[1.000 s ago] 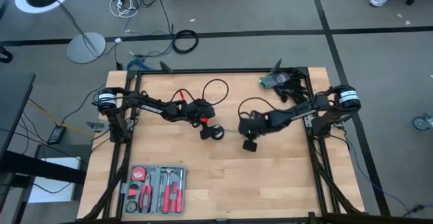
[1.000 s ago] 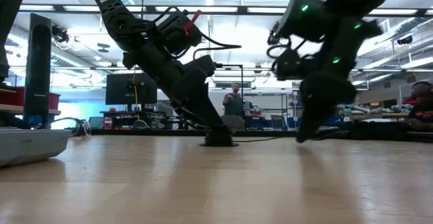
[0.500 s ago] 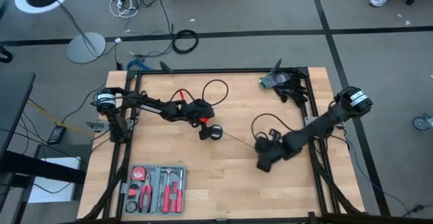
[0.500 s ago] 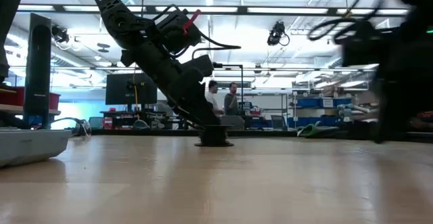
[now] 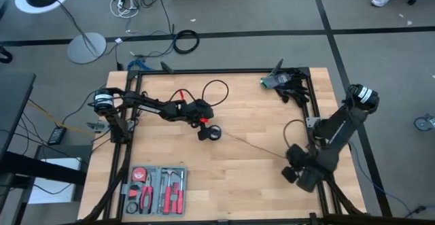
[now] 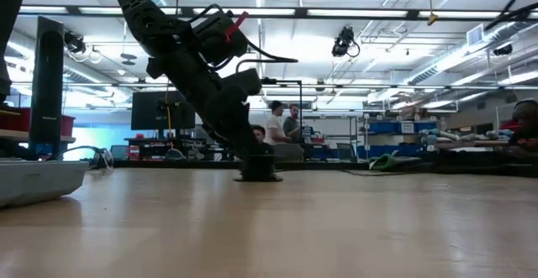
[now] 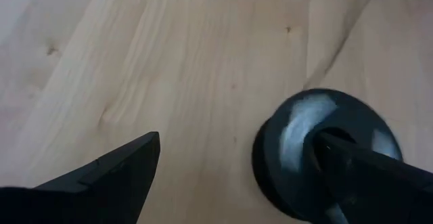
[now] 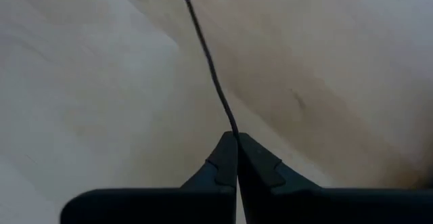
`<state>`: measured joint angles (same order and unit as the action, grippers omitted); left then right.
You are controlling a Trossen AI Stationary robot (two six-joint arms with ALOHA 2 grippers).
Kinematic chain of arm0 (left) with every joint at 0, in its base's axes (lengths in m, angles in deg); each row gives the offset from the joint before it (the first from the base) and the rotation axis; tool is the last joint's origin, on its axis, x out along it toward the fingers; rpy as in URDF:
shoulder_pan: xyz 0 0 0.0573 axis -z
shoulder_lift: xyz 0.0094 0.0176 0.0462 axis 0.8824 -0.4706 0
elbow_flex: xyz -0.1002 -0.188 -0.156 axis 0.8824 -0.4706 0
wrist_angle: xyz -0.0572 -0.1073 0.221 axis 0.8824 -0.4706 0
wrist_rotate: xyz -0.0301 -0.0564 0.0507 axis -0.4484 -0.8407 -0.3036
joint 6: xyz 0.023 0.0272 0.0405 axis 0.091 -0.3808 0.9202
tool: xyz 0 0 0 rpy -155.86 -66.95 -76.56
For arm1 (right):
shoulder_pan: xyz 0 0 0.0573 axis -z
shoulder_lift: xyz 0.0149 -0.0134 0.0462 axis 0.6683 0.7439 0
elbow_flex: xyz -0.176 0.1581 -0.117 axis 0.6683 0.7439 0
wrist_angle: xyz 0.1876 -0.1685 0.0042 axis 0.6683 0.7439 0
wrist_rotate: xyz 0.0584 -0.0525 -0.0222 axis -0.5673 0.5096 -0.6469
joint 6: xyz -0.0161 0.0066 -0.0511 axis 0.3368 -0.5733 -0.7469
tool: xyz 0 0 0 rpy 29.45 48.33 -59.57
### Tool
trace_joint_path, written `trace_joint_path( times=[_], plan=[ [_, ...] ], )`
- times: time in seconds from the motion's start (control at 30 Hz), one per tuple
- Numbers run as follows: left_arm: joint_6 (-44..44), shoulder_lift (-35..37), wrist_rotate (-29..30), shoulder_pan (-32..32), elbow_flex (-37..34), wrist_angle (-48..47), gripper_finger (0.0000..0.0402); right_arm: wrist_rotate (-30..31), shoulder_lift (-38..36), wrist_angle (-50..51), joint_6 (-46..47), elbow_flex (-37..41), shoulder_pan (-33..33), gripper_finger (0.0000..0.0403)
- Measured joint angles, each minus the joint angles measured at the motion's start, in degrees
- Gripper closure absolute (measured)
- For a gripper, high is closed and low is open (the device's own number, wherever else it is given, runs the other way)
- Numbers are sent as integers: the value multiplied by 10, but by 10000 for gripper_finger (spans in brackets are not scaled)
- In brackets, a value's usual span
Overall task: Coil cords
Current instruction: Uncoil the black wire from the spool
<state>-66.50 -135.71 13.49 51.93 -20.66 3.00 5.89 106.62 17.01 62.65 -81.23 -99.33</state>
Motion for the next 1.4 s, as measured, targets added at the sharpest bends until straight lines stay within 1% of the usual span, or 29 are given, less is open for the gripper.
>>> trace_joint_path(
  times=[0.07,0.13,0.2,0.37,0.43,0.47,0.57,0.77,0.83,0.93,1.0,1.17,1.3,1.4],
  plan=[
    [0,0,2,0,0,-1,6,-15,1,31,63,-13,-25,403],
    [0,0,2,0,0,2,6,-5,2,52,99,-20,-42,403],
    [0,0,2,0,0,6,6,42,2,55,118,-21,-45,403],
    [0,0,2,0,0,12,6,220,2,38,107,-21,-25,390],
    [0,0,2,0,0,12,6,266,2,33,84,-21,-1,384],
    [0,0,2,0,0,13,6,273,2,26,66,-21,14,381],
    [0,0,2,0,0,15,6,274,3,-6,-11,-21,69,375],
    [0,-1,1,0,0,18,6,276,3,-111,-229,-21,175,371],
    [0,-1,1,0,0,18,6,254,3,-135,-285,-21,201,370],
    [0,-1,1,0,0,17,6,203,3,-150,-330,-21,231,359],
    [0,-1,0,0,0,17,6,184,-1,-152,-351,-21,243,346],
    [0,-1,-1,0,0,17,6,187,-47,-158,-401,-21,260,304],
    [0,-1,-1,0,0,17,6,213,-97,-186,-461,-21,271,272],
    [0,-1,-1,0,0,17,6,216,-132,-217,-515,-21,284,251]
  ],
)
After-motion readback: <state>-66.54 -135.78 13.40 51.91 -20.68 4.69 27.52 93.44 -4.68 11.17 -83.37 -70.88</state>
